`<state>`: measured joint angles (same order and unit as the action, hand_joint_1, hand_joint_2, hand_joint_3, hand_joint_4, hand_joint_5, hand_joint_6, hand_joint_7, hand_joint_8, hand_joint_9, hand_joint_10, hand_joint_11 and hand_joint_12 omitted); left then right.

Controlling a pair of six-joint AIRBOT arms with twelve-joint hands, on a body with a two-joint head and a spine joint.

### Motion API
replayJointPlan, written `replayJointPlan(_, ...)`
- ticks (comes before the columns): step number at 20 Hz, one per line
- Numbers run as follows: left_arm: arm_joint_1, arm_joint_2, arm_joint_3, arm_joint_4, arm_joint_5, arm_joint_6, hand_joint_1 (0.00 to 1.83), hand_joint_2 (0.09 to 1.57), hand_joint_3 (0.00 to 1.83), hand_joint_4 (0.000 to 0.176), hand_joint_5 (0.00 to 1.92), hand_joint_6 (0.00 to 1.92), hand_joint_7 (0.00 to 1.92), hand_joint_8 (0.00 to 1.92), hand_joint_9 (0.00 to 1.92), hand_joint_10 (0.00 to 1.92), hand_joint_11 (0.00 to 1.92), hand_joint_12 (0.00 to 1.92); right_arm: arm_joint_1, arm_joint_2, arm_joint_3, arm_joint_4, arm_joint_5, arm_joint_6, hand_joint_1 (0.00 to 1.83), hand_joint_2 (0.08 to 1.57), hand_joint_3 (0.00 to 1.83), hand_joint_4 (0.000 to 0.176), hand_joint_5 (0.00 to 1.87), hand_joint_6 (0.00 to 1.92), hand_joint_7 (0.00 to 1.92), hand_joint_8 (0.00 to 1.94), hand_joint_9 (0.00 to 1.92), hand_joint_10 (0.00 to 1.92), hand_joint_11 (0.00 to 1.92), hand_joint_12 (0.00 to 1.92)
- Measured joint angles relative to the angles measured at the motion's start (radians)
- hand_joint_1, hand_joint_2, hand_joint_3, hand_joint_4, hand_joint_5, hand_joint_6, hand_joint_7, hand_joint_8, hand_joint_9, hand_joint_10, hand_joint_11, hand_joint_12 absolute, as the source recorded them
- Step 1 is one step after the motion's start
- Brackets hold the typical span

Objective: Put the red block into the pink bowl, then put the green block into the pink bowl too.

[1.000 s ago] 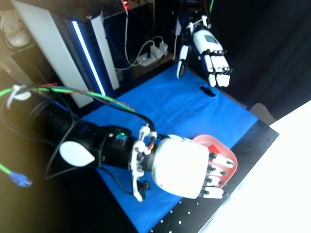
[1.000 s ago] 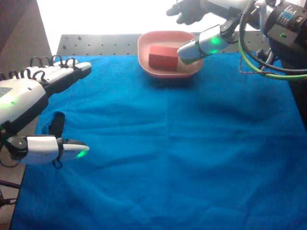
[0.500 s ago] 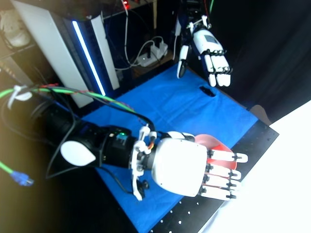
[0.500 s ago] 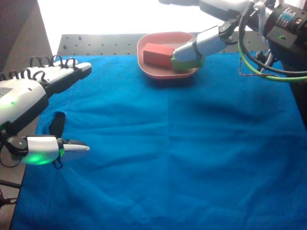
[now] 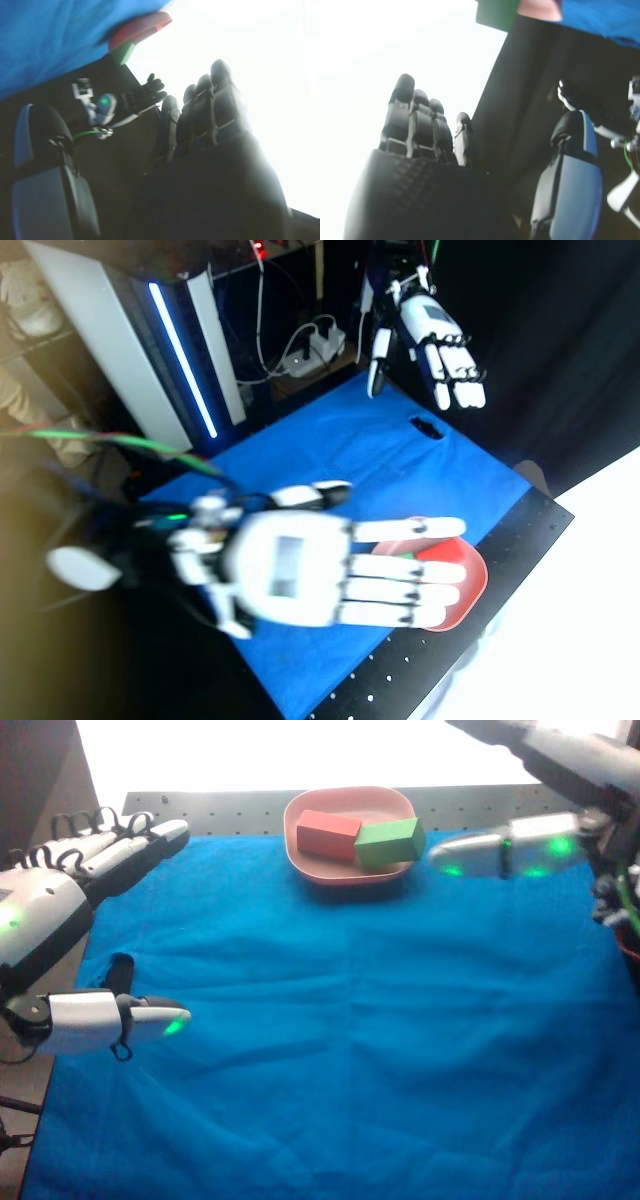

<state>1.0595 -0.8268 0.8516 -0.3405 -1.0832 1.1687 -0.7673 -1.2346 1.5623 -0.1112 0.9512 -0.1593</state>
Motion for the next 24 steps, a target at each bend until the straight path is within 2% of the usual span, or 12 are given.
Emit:
replayJointPlan(1,0.005,0.005,-0.006,0.01,-0.016,-0.01,0.77,0.9,0.0,0.085,0.01,0.0,0.0,0.0,0.0,0.0,0.0,0.0,-0.032,0.02,-0.032,0.026,0.057,0.0,0.82,0.81,0.0,0.158,0.1,0.0,0.06,0.0,0.04,0.0,0.0,0.44)
replayJointPlan(3,0.019,0.016,-0.013,0.021,-0.058,-0.045,0.73,0.88,0.0,0.113,0.0,0.0,0.0,0.0,0.0,0.0,0.02,0.01,-0.129,0.066,-0.111,0.075,0.187,0.0,0.74,0.77,0.0,0.159,0.08,0.02,0.06,0.0,0.0,0.0,0.0,0.12)
replayJointPlan(4,0.027,0.023,-0.019,0.024,-0.073,-0.055,0.72,0.86,0.0,0.128,0.0,0.0,0.0,0.0,0.0,0.0,0.02,0.01,-0.172,0.084,-0.142,0.09,0.235,0.0,0.75,0.79,0.0,0.12,0.08,0.01,0.04,0.0,0.0,0.0,0.0,0.02)
replayJointPlan(7,0.049,0.034,-0.042,0.035,-0.124,-0.058,0.7,0.84,0.0,0.149,0.0,0.0,0.0,0.0,0.0,0.0,0.0,0.01,-0.338,0.125,-0.234,0.188,0.369,0.0,0.84,0.83,0.02,0.084,0.09,0.01,0.05,0.01,0.0,0.0,0.0,0.0)
replayJointPlan(8,0.055,0.034,-0.046,0.037,-0.133,-0.058,0.65,0.84,0.0,0.157,0.0,0.0,0.0,0.0,0.0,0.0,0.02,0.01,-0.365,0.129,-0.248,0.21,0.386,-0.001,0.83,0.83,0.01,0.109,0.11,0.02,0.02,0.0,0.0,0.0,0.0,0.0)
replayJointPlan(13,0.098,0.032,-0.053,0.011,-0.158,-0.087,0.69,0.83,0.0,0.168,0.0,0.0,0.0,0.0,0.0,0.0,0.02,0.02,-0.538,0.142,-0.322,0.377,0.496,-0.001,0.79,0.77,0.0,0.149,0.07,0.0,0.0,0.0,0.0,0.0,0.0,0.0)
replayJointPlan(15,0.119,0.032,-0.053,-0.003,-0.158,-0.105,0.7,0.84,0.0,0.146,0.0,0.0,0.0,0.0,0.0,0.0,0.02,0.02,-0.562,0.137,-0.338,0.389,0.48,-0.002,0.85,0.78,0.0,0.125,0.05,0.0,0.0,0.0,0.0,0.0,0.0,0.0)
replayJointPlan(17,0.119,0.032,-0.053,0.008,-0.172,-0.11,0.6,0.85,0.0,0.155,0.0,0.0,0.0,0.0,0.01,0.0,0.06,0.05,-0.564,0.137,-0.347,0.388,0.502,-0.001,0.81,0.82,0.01,0.135,0.02,0.0,0.0,0.0,0.0,0.0,0.0,0.0)
replayJointPlan(19,0.119,0.032,-0.055,0.006,-0.193,-0.112,0.53,0.8,0.0,0.057,0.0,0.0,0.0,0.0,0.03,0.0,0.0,0.37,-0.564,0.138,-0.347,0.391,0.521,-0.002,0.82,0.82,0.01,0.154,0.03,0.01,0.0,0.0,0.0,0.0,0.0,0.0)
replayJointPlan(20,0.119,0.032,-0.055,0.001,-0.199,-0.112,0.51,0.79,0.0,0.031,0.0,0.0,0.0,0.0,0.04,0.01,0.0,0.46,-0.564,0.138,-0.351,0.396,0.525,-0.002,0.82,0.82,0.01,0.15,0.03,0.0,0.0,0.0,0.0,0.0,0.0,0.0)
replayJointPlan(21,0.121,0.033,-0.06,-0.002,-0.209,-0.112,0.62,0.83,0.01,0.113,0.0,0.0,0.0,0.0,0.01,0.0,0.0,0.25,-0.564,0.138,-0.352,0.396,0.529,-0.002,0.81,0.82,0.01,0.152,0.03,0.0,0.0,0.0,0.0,0.0,0.0,0.0)
replayJointPlan(24,0.132,0.042,-0.067,0.025,-0.228,-0.123,0.6,0.85,0.01,0.166,0.0,0.0,0.0,0.0,0.0,0.0,0.0,0.07,-0.564,0.138,-0.351,0.396,0.536,-0.002,0.84,0.84,0.01,0.129,0.02,0.0,0.0,0.0,0.0,0.0,0.0,0.0)
